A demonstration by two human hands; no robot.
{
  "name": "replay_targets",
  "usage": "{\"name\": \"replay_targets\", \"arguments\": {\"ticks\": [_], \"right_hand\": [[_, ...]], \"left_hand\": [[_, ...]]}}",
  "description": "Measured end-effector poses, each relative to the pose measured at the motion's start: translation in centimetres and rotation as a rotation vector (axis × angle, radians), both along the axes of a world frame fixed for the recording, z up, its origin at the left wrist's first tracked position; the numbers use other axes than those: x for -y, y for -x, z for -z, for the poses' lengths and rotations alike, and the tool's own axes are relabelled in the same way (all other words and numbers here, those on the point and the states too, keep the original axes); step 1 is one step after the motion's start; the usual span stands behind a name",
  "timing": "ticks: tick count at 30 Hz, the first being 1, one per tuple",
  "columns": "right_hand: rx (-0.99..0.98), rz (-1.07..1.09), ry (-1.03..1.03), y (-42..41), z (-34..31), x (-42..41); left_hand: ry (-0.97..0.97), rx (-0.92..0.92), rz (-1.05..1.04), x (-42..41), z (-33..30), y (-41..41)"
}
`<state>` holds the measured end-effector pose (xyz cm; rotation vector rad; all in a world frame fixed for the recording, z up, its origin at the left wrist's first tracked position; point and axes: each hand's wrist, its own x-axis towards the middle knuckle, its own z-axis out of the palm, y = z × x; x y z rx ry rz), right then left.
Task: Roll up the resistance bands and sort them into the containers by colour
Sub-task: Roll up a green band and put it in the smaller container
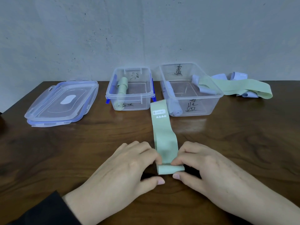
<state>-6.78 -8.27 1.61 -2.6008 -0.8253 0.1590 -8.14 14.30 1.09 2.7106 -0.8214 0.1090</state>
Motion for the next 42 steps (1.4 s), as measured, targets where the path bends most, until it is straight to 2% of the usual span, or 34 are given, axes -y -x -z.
{"name": "replay_targets", "arguments": {"ticks": [12,42], "right_hand": [[0.021,0.021,0.007,0.12,-0.15,-0.15],[0.016,0.031,-0.017,-0.08,0.25,-0.16]], "left_hand": [[0.049,0.006,-0.014,-0.04,0.85,-0.29],[0.008,0.005,-0.071,-0.18,0.97,-0.5]]}}
